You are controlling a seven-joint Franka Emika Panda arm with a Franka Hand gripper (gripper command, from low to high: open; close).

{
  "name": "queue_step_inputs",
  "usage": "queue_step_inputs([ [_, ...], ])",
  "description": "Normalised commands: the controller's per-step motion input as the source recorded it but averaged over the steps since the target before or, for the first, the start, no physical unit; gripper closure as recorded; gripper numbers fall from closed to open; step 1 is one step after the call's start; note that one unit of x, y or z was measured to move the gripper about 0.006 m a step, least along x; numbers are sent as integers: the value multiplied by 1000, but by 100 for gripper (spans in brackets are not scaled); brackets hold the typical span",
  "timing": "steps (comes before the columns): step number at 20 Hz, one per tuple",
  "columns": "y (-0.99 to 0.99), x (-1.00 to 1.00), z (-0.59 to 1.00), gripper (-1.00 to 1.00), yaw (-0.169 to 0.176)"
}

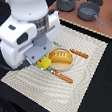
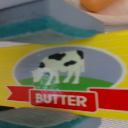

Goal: Place the bread, butter, and milk from the table onto the serving area.

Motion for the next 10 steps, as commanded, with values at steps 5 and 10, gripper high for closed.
queue_step_inputs([
  [5,-312,722,-161,100,-90],
  [10,-167,569,-155,100,-62],
])
